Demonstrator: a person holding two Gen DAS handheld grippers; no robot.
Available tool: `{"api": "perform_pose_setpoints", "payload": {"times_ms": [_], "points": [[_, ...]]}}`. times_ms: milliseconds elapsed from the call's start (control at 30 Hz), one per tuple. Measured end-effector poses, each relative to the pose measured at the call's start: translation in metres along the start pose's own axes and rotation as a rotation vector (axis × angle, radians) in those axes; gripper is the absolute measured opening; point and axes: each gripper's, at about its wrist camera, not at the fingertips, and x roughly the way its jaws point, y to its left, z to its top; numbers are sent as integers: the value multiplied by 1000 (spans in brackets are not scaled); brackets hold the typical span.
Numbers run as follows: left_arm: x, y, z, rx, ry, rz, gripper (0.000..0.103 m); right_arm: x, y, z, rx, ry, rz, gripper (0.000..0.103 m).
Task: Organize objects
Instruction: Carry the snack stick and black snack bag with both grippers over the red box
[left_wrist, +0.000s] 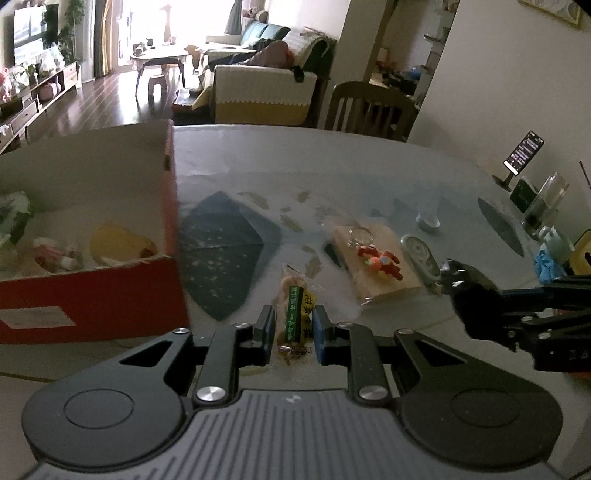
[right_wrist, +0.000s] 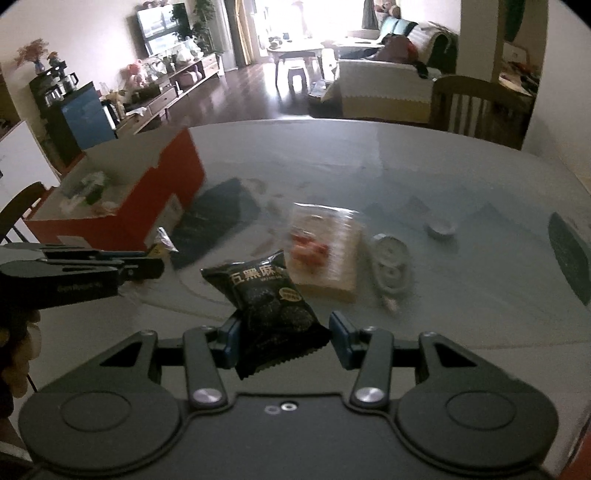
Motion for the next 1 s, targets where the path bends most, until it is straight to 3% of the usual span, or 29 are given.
{"api": "perform_pose_setpoints", "payload": {"times_ms": [567, 1000], "points": [[-59, 86, 17, -6, -86, 3, 20, 19, 115, 53, -83, -72, 54, 48], [-72, 147, 44, 26, -125, 56, 20, 54, 184, 89, -203, -74, 34, 48]]}}
